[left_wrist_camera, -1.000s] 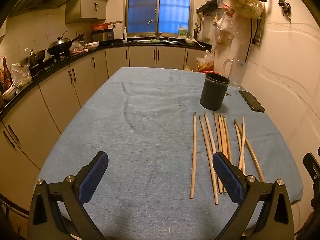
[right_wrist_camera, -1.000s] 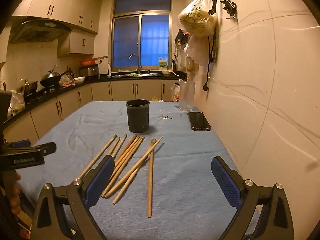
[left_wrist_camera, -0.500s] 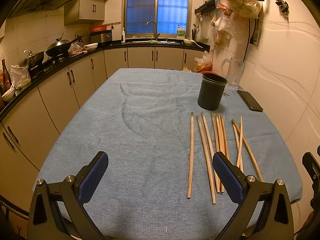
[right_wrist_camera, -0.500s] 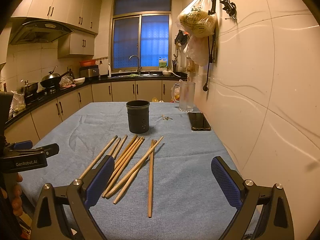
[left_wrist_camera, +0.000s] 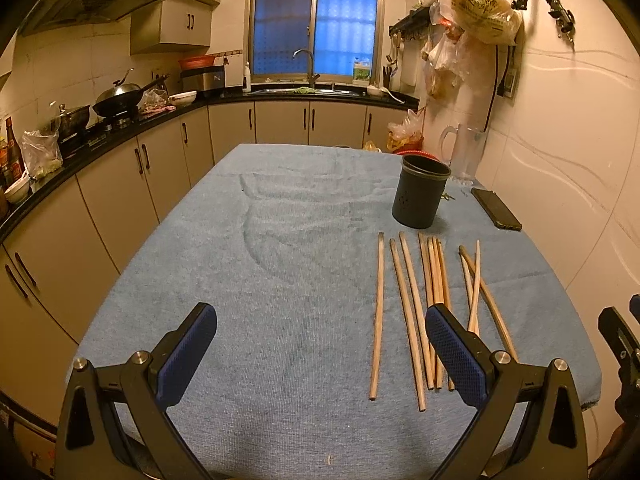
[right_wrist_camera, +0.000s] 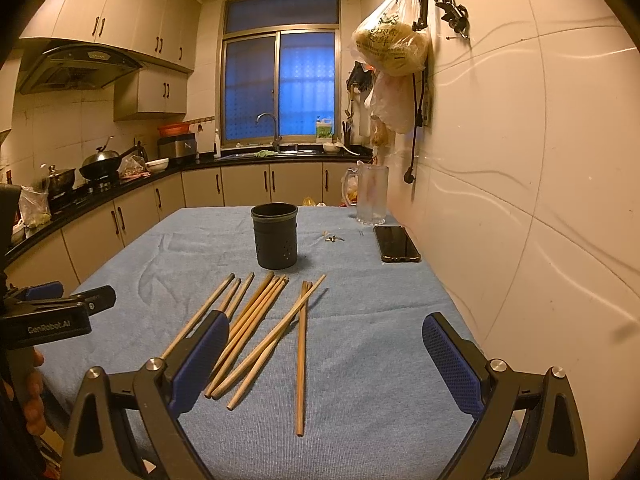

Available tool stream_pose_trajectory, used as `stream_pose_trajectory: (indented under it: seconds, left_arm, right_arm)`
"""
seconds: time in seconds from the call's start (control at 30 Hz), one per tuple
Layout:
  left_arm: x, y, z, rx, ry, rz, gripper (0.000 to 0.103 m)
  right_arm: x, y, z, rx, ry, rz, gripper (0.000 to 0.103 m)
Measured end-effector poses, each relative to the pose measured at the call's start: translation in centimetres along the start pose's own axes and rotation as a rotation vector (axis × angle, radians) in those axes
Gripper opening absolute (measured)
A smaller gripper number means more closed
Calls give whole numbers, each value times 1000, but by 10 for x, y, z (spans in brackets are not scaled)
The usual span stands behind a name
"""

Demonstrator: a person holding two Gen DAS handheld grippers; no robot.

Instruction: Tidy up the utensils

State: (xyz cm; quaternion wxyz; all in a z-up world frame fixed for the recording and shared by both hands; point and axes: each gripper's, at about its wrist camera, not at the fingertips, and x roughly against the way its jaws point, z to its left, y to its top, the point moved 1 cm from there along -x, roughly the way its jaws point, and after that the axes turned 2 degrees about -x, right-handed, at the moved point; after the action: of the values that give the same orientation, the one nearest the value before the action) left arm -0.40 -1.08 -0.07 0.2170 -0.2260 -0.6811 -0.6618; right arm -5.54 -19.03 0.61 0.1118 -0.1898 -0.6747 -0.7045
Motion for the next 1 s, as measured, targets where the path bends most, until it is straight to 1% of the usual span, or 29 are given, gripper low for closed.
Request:
stream_pose_trajectory:
  seconds: [0.13,0.2,0.23,0.3,0.33,0.37,0.4,0.43,0.47,0.57,0.6,0.73,0.8,1.0]
  left_arm:
    - [9,-1,2,9,-12,-43,103]
    - [22,-3,4,23,-25,-131,103]
    - [31,-5,4,17,-22,-189,103]
    - [41,-7,1,-15,-3,-236,103]
    - [47,-8,-2,-37,5,-277,103]
    - [52,-10,-3,-33,-1,-320,103]
    - [55,-10,-4,-42,-3,-338,103]
    - [54,-8,-6,-58,0,-322,103]
    - [54,-8,-7,-69,0,-325,103]
    - [51,-5,-8,-71,-13,-317,103]
    - [50,-5,-5,-33,-38,-297,103]
    - [45,-5,-4,-6,-58,-279,103]
    - [44,-6,-3,27,-80,-274,103]
    - [37,-3,-8,11,-83,-257,103]
  right_arm:
    - [1,0,0,-7,-3,-6,98]
    - [3,2,-2,-14,-3,-18,98]
    - [4,2,-2,-18,-1,-27,99]
    - [8,3,-3,-28,3,-51,99]
    - [9,4,-4,-29,5,-61,98]
    - [10,4,-3,-28,4,-66,98]
    - [10,5,-2,-23,2,-69,99]
    - [10,5,-1,-14,1,-68,98]
    - [9,5,1,-10,2,-65,98]
    - [8,5,1,-6,6,-62,99]
    - [8,6,2,-3,5,-62,99]
    - [6,7,1,4,-2,-64,99]
    - [4,8,1,2,-3,-64,98]
    - [-4,10,2,10,-4,-55,99]
